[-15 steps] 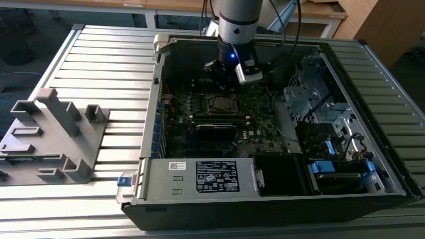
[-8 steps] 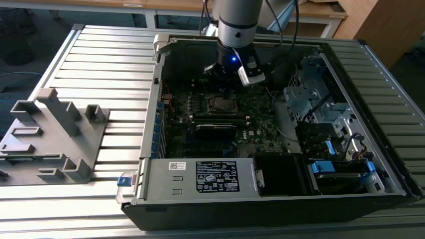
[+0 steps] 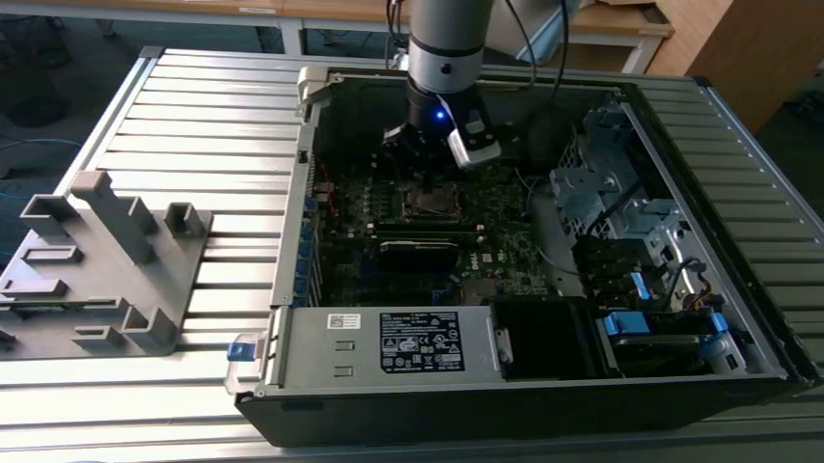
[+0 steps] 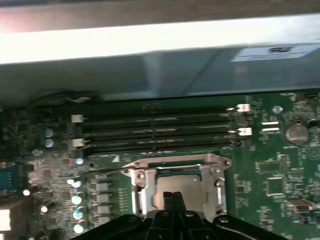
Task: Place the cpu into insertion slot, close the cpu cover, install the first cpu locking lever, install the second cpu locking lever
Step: 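Close the cpu cover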
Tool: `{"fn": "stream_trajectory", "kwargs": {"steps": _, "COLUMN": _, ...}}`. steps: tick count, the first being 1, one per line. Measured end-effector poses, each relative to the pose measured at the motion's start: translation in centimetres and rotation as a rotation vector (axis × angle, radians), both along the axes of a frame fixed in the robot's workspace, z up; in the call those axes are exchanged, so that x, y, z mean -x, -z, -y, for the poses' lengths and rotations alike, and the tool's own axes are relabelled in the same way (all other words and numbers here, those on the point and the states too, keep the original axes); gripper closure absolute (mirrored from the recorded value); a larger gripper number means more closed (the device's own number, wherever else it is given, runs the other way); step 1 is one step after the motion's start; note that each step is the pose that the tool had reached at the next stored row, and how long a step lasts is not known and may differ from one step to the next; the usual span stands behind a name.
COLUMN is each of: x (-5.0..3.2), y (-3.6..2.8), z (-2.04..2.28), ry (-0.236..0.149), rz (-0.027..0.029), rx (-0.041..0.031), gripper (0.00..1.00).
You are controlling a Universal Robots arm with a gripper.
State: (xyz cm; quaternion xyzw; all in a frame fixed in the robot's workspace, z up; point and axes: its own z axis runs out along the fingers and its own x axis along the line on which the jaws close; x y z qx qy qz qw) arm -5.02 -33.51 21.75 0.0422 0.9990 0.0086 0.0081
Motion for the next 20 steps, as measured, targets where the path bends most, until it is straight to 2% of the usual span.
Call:
{"fn": "stream_trajectory", "kwargs": {"steps": 4, "x": 0.76, "y": 0.14, "z": 0.00, "ry": -0.003, "rz": 0.0000, "rx": 0.0000, "gripper": 0.90}}
{"fn": "stream_trajectory", "kwargs": {"steps": 9, "x": 0.98, "y": 0.37, "z": 0.01, "ry": -0.028, "rz": -0.0001, "rx": 0.0002, "gripper": 0.90}}
{"fn": "stream_trajectory", "kwargs": {"steps": 15, "x": 1.02, "y": 0.38, "z": 0.01, "ry": -0.029, "rz": 0.0001, "rx": 0.0000, "gripper": 0.90}}
{"fn": "stream_trajectory", "kwargs": {"steps": 20, "x": 1.58, "y": 0.54, "z": 0.00, "ry": -0.034, "rz": 0.0038, "rx": -0.0001, "gripper": 0.90}}
